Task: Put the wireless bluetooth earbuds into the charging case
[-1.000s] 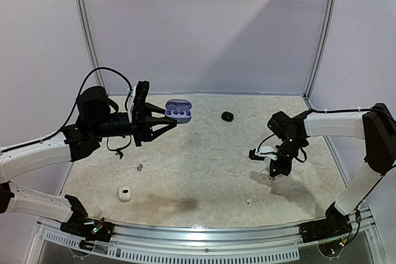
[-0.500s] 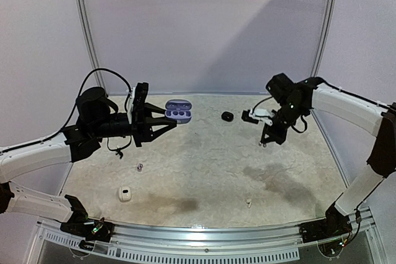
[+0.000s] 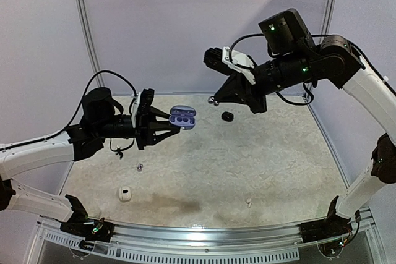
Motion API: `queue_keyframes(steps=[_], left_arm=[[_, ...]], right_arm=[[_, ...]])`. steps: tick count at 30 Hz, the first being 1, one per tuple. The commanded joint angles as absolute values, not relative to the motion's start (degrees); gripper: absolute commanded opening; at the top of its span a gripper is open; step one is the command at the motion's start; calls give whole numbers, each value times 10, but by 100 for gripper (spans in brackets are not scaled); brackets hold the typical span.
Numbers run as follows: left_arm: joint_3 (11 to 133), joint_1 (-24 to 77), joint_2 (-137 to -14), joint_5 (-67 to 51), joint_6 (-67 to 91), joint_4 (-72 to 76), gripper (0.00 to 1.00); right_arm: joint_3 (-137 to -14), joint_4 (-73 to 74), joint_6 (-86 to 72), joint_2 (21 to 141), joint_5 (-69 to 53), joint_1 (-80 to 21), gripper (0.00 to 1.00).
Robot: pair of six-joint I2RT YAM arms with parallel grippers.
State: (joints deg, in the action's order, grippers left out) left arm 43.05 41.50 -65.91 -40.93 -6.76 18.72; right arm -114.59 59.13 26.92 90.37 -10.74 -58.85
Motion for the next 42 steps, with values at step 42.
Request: queue_keyframes(steps=[42], left_arm=[[434, 449, -647, -367, -119, 165, 0]], right_arm=[[-1285, 610, 322, 1092, 12, -670, 24]])
